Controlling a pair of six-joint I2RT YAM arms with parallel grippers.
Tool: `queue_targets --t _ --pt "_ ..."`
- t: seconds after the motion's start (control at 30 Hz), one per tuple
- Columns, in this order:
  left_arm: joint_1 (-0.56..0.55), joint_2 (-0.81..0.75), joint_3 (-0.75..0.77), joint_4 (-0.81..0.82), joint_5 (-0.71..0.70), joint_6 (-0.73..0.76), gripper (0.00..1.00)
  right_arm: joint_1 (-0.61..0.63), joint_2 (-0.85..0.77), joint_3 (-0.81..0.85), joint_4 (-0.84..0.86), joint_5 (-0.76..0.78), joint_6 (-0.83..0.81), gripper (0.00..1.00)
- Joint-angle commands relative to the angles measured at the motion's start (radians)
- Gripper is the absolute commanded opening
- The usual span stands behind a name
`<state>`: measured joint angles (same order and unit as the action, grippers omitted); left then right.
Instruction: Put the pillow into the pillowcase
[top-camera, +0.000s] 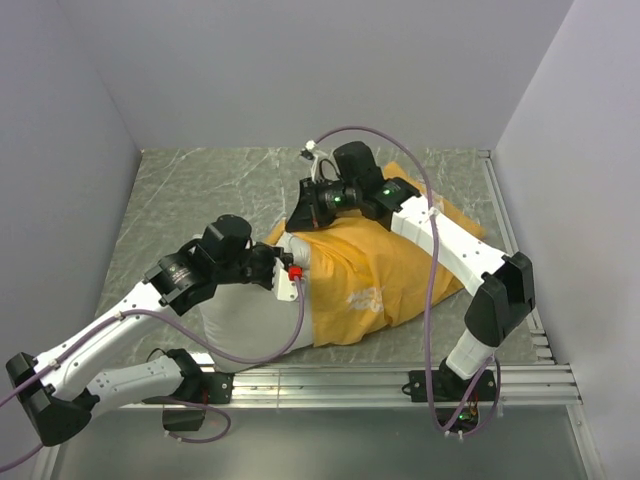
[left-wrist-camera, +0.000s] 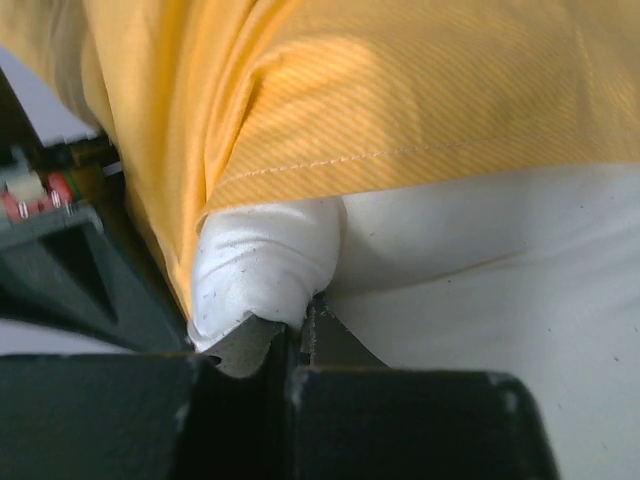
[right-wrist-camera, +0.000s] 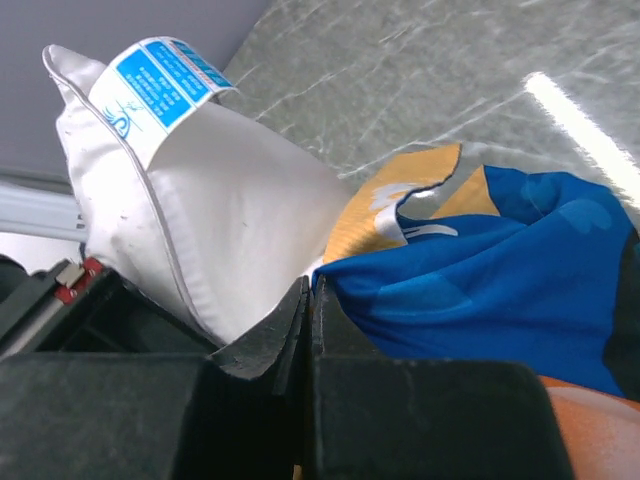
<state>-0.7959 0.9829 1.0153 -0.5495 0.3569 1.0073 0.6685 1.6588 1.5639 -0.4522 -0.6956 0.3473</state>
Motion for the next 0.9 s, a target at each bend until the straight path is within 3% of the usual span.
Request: queue_targets --t 0.0,0.13,0.23,0.27,0.3,0.33,0.4,0.43,0.6,0.7,0.77,0.87 --pt "-0.040 -0.013 0.023 0.252 0.068 0.039 0.00 0.120 -0.060 -0.019 0.176 -0.062 0.122 0.00" --pt "-0.055 -0.019 0.009 0.244 0.059 0.048 0.00 0.140 -0.071 -0.054 0.259 -0.097 0.187 0.00" --pt "-0.055 -0.039 -0.007 0.215 0.047 0.048 0.00 0.122 -0.079 -0.056 0.173 -0.059 0.107 0.02" --pt "-0.055 -0.049 -0.017 0.209 0.045 0.045 0.00 0.099 -0.096 -0.057 0.118 -0.039 0.081 0.09" --pt "-0.055 -0.067 -0.036 0.201 0.040 0.045 0.00 0.086 -0.105 -0.042 0.081 -0.025 0.015 0.35" --pt "-0.057 -0.078 -0.047 0.200 0.036 0.045 0.00 0.069 -0.123 -0.027 0.038 -0.004 -0.019 0.47" --pt "-0.057 -0.102 -0.075 0.206 0.030 0.042 0.00 0.007 -0.145 0.013 -0.074 0.078 -0.138 0.67" --pt "-0.055 -0.107 -0.080 0.204 0.027 0.042 0.00 -0.016 -0.154 0.062 -0.107 0.118 -0.183 0.72" --pt "-0.055 -0.104 -0.063 0.188 0.034 0.040 0.00 -0.186 -0.157 0.197 -0.291 0.222 -0.480 0.81" --pt "-0.055 -0.096 -0.060 0.191 0.033 0.053 0.00 -0.216 -0.117 0.219 -0.373 0.226 -0.615 0.83" --pt "-0.057 -0.092 -0.055 0.192 0.031 0.056 0.00 -0.222 -0.067 0.222 -0.449 0.220 -0.657 0.83" --pt "-0.055 -0.084 -0.047 0.188 0.027 0.054 0.00 -0.222 -0.018 0.229 -0.561 0.154 -0.717 0.75"
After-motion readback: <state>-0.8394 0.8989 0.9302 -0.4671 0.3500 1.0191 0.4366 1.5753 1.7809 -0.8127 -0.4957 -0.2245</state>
